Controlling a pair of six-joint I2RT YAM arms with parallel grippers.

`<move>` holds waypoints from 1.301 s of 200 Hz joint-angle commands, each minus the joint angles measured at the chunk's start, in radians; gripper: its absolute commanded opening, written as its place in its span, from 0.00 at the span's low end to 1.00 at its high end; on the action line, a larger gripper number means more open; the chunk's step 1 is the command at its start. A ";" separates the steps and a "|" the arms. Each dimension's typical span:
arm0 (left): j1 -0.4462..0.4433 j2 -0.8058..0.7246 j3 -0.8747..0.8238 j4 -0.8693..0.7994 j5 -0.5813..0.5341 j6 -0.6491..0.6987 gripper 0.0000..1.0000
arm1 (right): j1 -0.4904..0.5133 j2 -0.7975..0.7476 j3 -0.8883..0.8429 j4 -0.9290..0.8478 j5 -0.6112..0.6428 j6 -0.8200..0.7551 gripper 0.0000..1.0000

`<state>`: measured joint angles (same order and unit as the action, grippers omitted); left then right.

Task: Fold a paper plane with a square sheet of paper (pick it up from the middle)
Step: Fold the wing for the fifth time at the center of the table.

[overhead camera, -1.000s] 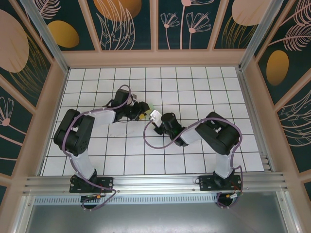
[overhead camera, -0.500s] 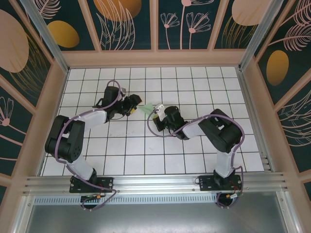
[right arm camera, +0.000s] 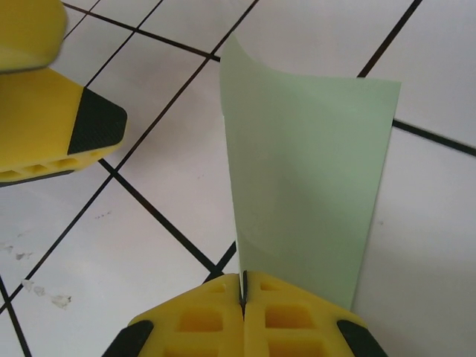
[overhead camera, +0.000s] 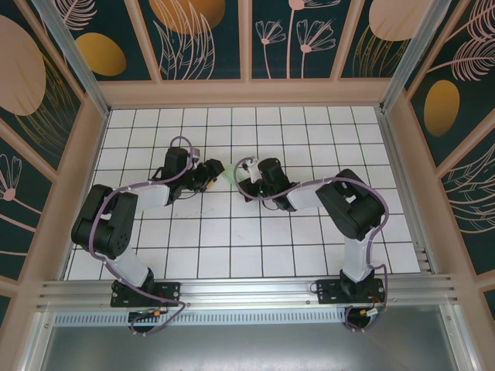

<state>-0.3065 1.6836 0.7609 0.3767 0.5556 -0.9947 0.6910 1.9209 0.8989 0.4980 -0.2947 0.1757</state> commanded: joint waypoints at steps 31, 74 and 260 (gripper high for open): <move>-0.001 0.016 -0.031 0.116 0.049 0.028 0.62 | -0.030 0.053 0.048 -0.035 -0.128 0.152 0.00; -0.002 0.024 -0.037 0.146 0.069 0.030 0.62 | -0.074 0.074 0.049 0.007 -0.265 0.246 0.00; -0.039 0.164 -0.010 0.273 0.132 0.050 0.42 | -0.139 0.132 -0.013 0.201 -0.442 0.573 0.00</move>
<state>-0.3363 1.8217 0.7311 0.6033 0.6579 -0.9718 0.5568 2.0247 0.9051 0.6449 -0.6949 0.7010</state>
